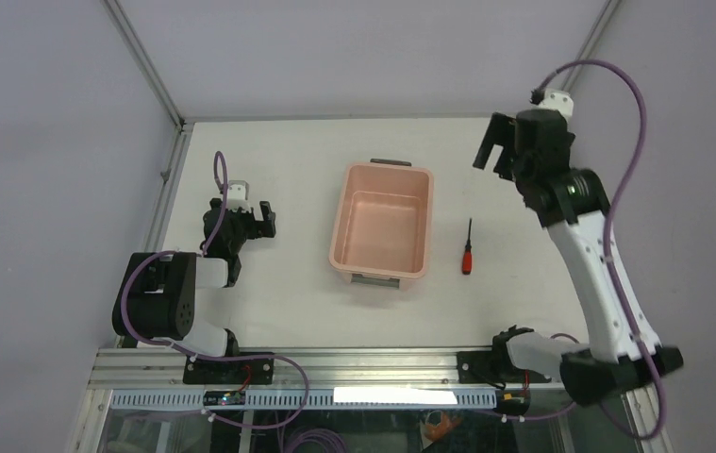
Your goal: Put the screwdriver in the bin
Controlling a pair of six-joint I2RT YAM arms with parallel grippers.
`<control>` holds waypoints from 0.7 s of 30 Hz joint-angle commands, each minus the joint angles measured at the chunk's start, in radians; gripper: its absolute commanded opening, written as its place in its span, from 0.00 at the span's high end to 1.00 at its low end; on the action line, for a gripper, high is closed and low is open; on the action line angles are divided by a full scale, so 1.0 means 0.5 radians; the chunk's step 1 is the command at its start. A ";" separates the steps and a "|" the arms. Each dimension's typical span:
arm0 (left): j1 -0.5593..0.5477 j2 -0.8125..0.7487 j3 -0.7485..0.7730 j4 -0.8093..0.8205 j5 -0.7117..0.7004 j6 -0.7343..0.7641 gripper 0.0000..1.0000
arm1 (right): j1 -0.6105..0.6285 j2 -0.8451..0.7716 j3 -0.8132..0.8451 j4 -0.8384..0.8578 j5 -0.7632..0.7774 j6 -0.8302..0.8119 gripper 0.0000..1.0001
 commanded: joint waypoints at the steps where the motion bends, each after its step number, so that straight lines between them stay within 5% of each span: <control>1: 0.020 -0.009 0.035 0.115 0.049 -0.017 0.01 | -0.229 0.595 0.321 -0.587 -0.268 -0.059 0.01; 8: 0.020 -0.009 0.035 0.114 0.050 -0.016 0.01 | -0.334 1.044 -0.069 -0.359 -0.764 -0.028 0.12; 17: 0.020 -0.007 0.035 0.115 0.049 -0.018 0.01 | -0.336 1.330 -0.681 0.116 -0.819 0.102 0.37; 19: 0.020 -0.008 0.035 0.114 0.050 -0.016 0.01 | -0.336 1.374 -0.723 0.152 -0.769 0.110 0.44; 21: 0.020 -0.010 0.035 0.117 0.049 -0.018 0.01 | -0.335 1.395 -0.748 0.182 -0.730 0.107 0.68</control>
